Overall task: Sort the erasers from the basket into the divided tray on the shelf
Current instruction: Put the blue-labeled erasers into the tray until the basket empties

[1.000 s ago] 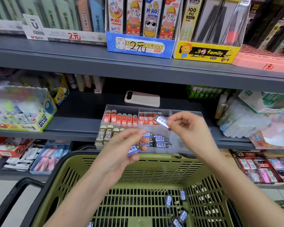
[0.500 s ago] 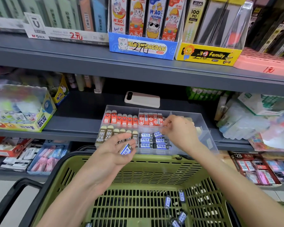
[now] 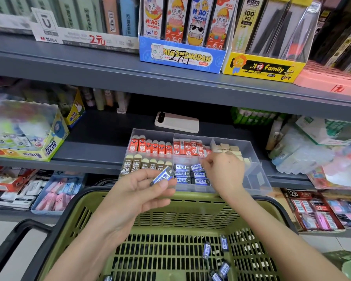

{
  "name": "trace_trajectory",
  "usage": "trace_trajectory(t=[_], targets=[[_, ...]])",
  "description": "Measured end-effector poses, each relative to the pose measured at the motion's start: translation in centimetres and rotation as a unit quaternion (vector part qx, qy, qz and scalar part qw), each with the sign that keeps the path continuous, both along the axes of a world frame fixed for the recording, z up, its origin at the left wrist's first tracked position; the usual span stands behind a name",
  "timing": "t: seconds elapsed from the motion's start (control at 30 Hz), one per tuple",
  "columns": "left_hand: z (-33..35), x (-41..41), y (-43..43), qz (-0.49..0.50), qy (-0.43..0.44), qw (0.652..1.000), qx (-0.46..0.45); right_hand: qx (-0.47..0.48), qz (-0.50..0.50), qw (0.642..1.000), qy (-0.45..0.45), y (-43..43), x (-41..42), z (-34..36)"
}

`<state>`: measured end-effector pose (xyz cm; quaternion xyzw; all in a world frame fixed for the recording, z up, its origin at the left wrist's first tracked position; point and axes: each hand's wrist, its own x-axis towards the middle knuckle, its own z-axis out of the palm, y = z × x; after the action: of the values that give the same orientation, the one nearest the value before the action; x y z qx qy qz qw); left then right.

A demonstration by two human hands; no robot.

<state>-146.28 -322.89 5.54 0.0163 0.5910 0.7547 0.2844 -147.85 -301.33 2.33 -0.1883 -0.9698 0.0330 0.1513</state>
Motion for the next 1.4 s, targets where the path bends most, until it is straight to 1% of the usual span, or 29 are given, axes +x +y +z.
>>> trace_trajectory(t=[0.07,0.2,0.23,0.27,0.3,0.33,0.37,0.4,0.43,0.47,0.5,0.53,0.63,0.67,0.7,0.73,0.77,0.8,0.83,0.87,0.9,0.97,1.03,1.17,1.27,1.4], targets=[[-0.2,-0.1,0.0,0.016,0.004,1.0,-0.014,0.038,0.03,0.999,-0.003,0.0,0.4,-0.5],[-0.2,-0.1,0.2,0.023,0.021,0.999,-0.039,0.098,0.065,0.992,-0.052,0.1,0.6,-0.3],[-0.2,-0.1,0.3,0.023,0.033,0.998,-0.047,0.105,0.076,0.991,-0.04,0.0,0.8,0.0],[-0.2,-0.1,0.4,0.024,0.047,0.997,-0.058,0.097,0.093,0.991,-0.005,0.0,0.9,0.4],[-0.2,-0.2,0.6,0.026,0.063,0.995,-0.07,0.063,0.109,0.991,0.046,0.0,1.3,1.0],[-0.1,-0.3,0.7,0.027,0.078,0.993,-0.082,-0.007,0.134,0.986,0.096,-0.1,1.7,1.6],[-0.1,-0.4,0.8,0.029,0.093,0.991,-0.09,-0.132,0.165,0.971,0.113,-0.2,2.3,2.5],[-0.2,-0.4,1.0,0.033,0.109,0.989,-0.093,-0.281,0.193,0.936,0.085,-0.5,2.9,3.5],[-0.2,-0.4,1.2,0.04,0.126,0.987,-0.093,-0.413,0.21,0.885,0.039,-1.1,3.5,4.5],[-0.2,-0.4,1.6,0.048,0.146,0.984,-0.093,-0.498,0.217,0.839,0.006,-1.6,4.1,5.2],[-0.3,-0.4,2.1,0.054,0.169,0.98,-0.092,-0.539,0.218,0.814,-0.007,-1.9,4.5,5.5],[-0.3,-0.3,2.6,0.057,0.192,0.975,-0.094,-0.561,0.213,0.8,-0.003,-1.9,4.8,5.7],[-0.4,-0.2,4.2,0.045,0.259,0.96,-0.095,-0.596,0.188,0.78,0.033,-0.8,4.7,6.2],[-0.6,-0.2,4.6,0.033,0.287,0.952,-0.103,-0.597,0.184,0.78,0.041,0.0,4.5,6.4],[-0.8,-0.2,4.9,0.018,0.323,0.938,-0.128,-0.59,0.178,0.786,0.049,0.9,4.1,6.7],[-1.1,-0.2,5.1,0.006,0.373,0.911,-0.178,-0.57,0.171,0.802,0.054,2.0,3.6,6.9],[-1.5,-0.3,5.2,-0.001,0.435,0.869,-0.237,-0.536,0.163,0.826,0.05,2.9,3.1,7.0],[-2.0,-0.4,5.3,-0.008,0.497,0.818,-0.29,-0.489,0.157,0.858,0.032,3.7,2.5,6.9],[-2.7,-0.5,5.4,-0.015,0.548,0.768,-0.332,-0.433,0.155,0.888,0.003,4.2,2.0,6.7],[-3.3,-0.5,5.5,-0.023,0.584,0.726,-0.361,-0.373,0.158,0.914,-0.033,4.4,1.6,6.3],[-3.8,-0.6,5.5,-0.032,0.608,0.694,-0.383,-0.31,0.167,0.933,-0.066,4.6,1.3,5.8],[-4.8,-0.8,5.5,-0.069,0.629,0.657,-0.41,-0.187,0.202,0.955,-0.111,4.6,1.0,4.8],[-5.5,-1.1,5.5,-0.103,0.639,0.635,-0.422,-0.107,0.23,0.959,-0.124,4.5,0.8,4.1],[-5.8,-1.5,6.1,-0.131,0.652,0.61,-0.43,-0.026,0.261,0.955,-0.136,4.2,0.4,3.3],[-5.8,-1.7,6.4,-0.137,0.648,0.619,-0.422,0.053,0.271,0.949,-0.15,4.2,0.2,3.0],[-5.8,-1.7,6.3,-0.14,0.645,0.624,-0.418,0.073,0.265,0.948,-0.159,4.6,0.3,3.0]])
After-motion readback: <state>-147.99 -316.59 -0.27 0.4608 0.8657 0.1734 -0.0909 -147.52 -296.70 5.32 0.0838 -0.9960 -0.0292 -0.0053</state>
